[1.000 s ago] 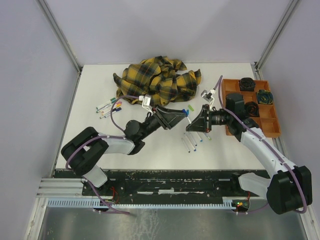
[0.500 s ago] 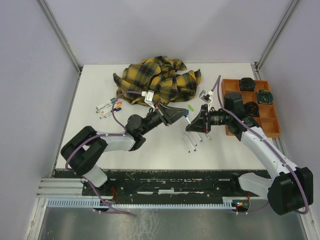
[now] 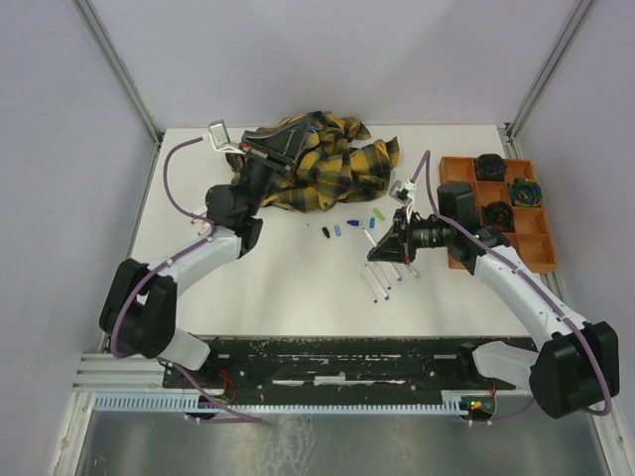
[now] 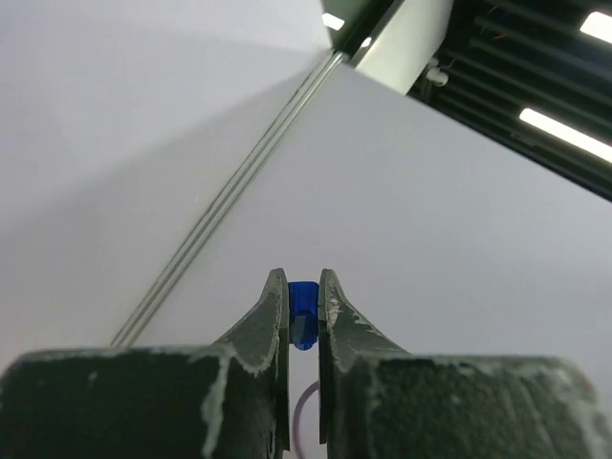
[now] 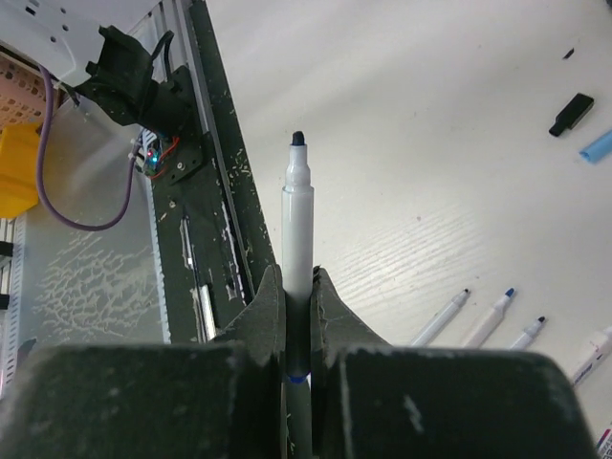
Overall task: Open the pen caps
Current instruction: Open the pen cap from the pen, then place the pen at the center of the board.
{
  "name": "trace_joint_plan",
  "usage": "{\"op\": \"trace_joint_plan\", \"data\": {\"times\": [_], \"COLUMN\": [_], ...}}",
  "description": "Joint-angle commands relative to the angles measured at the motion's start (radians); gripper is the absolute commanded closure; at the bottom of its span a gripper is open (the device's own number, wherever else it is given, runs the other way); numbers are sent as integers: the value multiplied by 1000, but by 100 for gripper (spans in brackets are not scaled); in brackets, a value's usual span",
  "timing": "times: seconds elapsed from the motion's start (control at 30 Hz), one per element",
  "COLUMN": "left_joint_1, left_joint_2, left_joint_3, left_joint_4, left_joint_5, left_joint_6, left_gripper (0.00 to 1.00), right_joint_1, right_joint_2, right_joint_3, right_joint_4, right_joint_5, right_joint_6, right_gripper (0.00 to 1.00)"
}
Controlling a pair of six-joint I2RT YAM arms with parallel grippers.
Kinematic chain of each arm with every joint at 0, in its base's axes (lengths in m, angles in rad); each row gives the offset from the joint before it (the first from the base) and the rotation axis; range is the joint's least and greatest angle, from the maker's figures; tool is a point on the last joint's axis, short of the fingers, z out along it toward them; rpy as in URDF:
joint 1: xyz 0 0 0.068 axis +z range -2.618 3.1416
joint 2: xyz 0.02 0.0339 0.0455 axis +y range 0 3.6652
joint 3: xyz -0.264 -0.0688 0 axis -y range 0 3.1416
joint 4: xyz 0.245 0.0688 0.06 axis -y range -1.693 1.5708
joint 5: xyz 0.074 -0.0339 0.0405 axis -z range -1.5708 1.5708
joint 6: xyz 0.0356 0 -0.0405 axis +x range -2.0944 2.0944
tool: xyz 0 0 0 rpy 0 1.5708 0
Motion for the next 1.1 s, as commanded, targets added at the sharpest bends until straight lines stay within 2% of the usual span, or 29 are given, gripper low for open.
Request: {"op": "trace_joint_plan", "data": {"times": [0.0, 0.2, 0.4, 0.53, 0.73, 0.83, 1.07], "left_joint_1": [-3, 0, 0, 1, 1, -2, -4], "left_joint_2": [-97, -215, -301, -328, -285, -279, -261], "left_joint_3": [35, -73, -264, -360, -468, -524, -626], "left_joint_4": [58, -72, -88, -117, -106, -112, -89], "left_joint_5": [-90, -61, -55, -21, 93, 101, 123], "left_joint_6": [88, 135, 131, 107, 54, 57, 42], "left_gripper": [97, 97, 97, 97, 97, 97, 97], "right_joint_1": [2, 2, 2, -2, -14, -23, -86], "right_joint_2": [4, 6, 44, 76, 199, 257, 372], "right_joint_3": [15, 96, 165, 172, 204, 216, 234], "right_joint_4": [-65, -246, -388, -399, -430, -432, -423], "right_joint_5": [13, 147, 388, 571, 730, 792, 825], "right_joint_6": [-52, -247, -406, -465, -481, -471, -432], "right_gripper": [100, 100, 99, 97, 95, 94, 92]}}
